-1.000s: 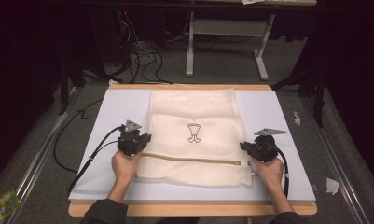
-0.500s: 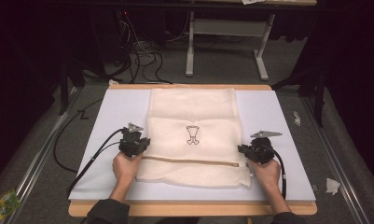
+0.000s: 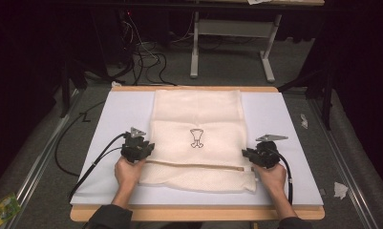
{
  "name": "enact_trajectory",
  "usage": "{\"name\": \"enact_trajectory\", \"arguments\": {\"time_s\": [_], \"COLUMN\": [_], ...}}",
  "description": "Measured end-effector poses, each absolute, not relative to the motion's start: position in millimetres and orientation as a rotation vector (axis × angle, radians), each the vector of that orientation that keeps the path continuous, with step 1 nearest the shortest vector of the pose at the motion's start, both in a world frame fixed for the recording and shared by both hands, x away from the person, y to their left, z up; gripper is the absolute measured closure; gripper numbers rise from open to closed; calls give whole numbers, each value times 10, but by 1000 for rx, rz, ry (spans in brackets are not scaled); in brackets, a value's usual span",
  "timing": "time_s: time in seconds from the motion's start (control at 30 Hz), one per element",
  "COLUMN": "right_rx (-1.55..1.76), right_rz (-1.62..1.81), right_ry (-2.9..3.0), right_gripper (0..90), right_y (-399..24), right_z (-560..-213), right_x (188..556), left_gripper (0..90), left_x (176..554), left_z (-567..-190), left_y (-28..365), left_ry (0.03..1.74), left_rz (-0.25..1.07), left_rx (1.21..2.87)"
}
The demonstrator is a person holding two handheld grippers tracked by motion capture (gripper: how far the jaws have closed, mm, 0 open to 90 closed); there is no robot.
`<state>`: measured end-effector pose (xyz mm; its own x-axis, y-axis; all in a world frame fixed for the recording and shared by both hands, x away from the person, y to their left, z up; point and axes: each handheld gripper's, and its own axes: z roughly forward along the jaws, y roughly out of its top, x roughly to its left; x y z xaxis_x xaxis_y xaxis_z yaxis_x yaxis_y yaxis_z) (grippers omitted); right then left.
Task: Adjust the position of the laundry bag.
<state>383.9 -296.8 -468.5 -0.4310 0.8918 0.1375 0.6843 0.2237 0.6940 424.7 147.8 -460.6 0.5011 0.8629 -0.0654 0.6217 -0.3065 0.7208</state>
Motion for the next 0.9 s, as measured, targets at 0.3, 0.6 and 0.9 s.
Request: {"name": "enact_trajectory", "arguments": {"time_s": [0.3,0.6,0.9], "right_rx": [1497,1527,1497], "right_rz": [1074,1130,1151], "right_ry": [2149,2096,2088], "right_gripper": [544,480,500], "right_y": [-2940,-3021,-3005], "right_z": [-4698,-4670,-4581], "right_x": [3798,3708,3545], "left_gripper": [499,453,428], "left_x": [4136,3975,3731], "left_z": [-4531,-4494,-4494], "left_y": [1493,1471,1419], "left_ry": [1153,1091,1039], "left_rz": [463,501,529], "left_rx": [1997,1987,2006]}}
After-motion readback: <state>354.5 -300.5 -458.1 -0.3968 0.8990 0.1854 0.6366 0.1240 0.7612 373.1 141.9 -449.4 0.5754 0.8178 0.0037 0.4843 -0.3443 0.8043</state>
